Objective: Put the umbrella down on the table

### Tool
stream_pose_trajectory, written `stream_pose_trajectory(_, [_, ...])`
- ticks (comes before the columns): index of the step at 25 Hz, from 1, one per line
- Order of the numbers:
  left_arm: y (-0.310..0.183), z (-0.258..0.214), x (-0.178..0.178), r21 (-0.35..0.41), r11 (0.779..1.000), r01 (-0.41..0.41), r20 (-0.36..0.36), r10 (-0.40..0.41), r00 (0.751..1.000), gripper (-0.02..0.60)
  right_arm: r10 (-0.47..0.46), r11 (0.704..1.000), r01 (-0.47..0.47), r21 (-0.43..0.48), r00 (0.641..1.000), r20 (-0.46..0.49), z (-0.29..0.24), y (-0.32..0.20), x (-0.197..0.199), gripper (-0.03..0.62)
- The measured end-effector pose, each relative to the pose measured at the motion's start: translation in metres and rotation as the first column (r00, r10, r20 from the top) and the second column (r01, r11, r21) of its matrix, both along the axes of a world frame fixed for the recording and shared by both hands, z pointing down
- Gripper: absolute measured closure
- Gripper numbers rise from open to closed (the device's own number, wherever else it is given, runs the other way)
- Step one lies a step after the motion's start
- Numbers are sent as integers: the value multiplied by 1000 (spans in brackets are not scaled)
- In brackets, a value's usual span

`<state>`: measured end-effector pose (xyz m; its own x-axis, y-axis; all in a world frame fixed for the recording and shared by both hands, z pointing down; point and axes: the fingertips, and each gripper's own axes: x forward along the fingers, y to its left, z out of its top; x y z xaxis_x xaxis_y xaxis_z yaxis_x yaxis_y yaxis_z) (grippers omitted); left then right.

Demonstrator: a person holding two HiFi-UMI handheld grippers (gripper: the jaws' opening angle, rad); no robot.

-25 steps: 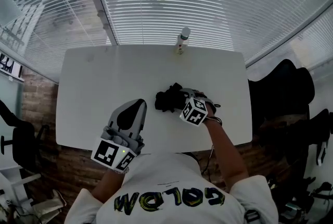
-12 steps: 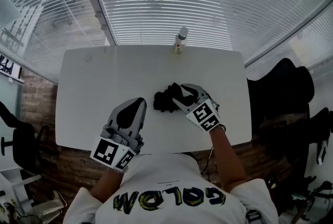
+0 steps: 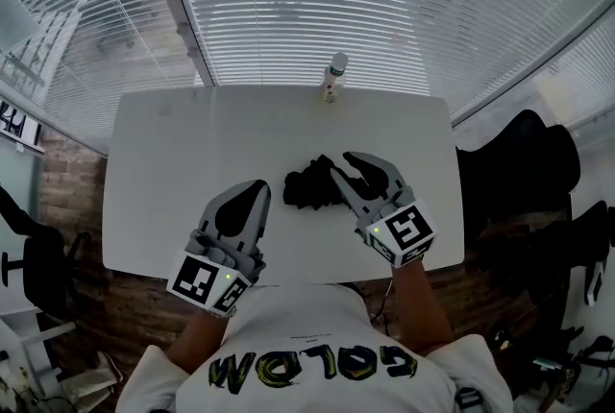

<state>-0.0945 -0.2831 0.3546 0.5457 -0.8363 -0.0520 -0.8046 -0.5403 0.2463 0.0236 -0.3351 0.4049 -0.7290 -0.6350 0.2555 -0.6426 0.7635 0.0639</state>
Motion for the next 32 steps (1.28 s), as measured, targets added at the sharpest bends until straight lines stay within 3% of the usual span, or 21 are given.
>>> stream_pose_trajectory(9, [-1, -1, -1, 3, 1000, 1, 1, -1, 1000, 571, 38, 997, -43, 66, 996, 83, -55, 24, 5, 525])
stream_pose_trajectory(17, [0, -2, -2, 10, 1000, 12, -5, -12, 1000, 571, 77, 993, -87, 82, 989, 129, -73, 39, 14, 553])
stream_pose_trajectory(32, [1, -7, -1, 13, 1000, 16, -9, -16, 1000, 571, 101, 988, -114, 108, 987, 124, -82, 46, 16, 559])
